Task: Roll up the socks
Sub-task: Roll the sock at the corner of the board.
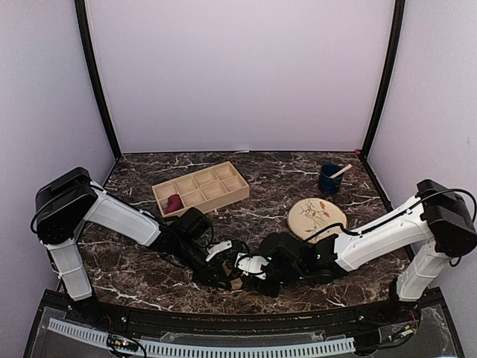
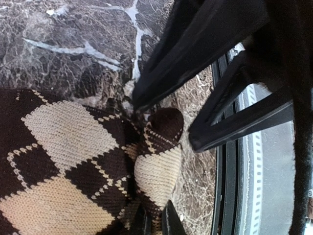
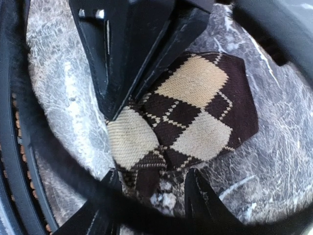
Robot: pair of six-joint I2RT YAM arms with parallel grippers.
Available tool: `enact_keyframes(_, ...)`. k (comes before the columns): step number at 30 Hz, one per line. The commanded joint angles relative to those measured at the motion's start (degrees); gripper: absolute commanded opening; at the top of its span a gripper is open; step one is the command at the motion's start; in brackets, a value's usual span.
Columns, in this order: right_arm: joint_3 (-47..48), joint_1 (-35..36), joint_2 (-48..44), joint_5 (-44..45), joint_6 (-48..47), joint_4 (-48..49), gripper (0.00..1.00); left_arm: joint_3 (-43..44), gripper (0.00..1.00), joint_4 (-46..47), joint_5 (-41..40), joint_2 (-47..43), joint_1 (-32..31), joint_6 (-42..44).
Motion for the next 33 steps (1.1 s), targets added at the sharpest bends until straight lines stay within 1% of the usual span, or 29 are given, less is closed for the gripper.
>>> enact_keyframes(1,2.1,0.7,2.2,-0.9,-3.1,1.6,0.42,0.1,0.00,-5.1,1.0,1.4,0.3,0.0)
enact_keyframes(14,3.6,2.9,4.0,-3.2,-4.8,1.0,0.41,0.8,0.00,-5.9,1.1,3.1,0.7,0.2)
enact_keyframes(28,4.0,3.3,7.1,-1.2,-5.4,0.2,0.33,1.0,0.00,-5.9,2.0,3.2,1.0,0.1)
enact_keyframes(30,4.0,3.3,7.5,-0.8,-5.5,0.1,0.28,0.9,0.00,-5.9,2.2,3.2,1.0,0.1)
enact_keyframes(33,4.4,3.2,8.5,-0.5,-5.5,-0.4,0.18,1.0,0.00,-6.0,2.4,3.2,1.0,0.0)
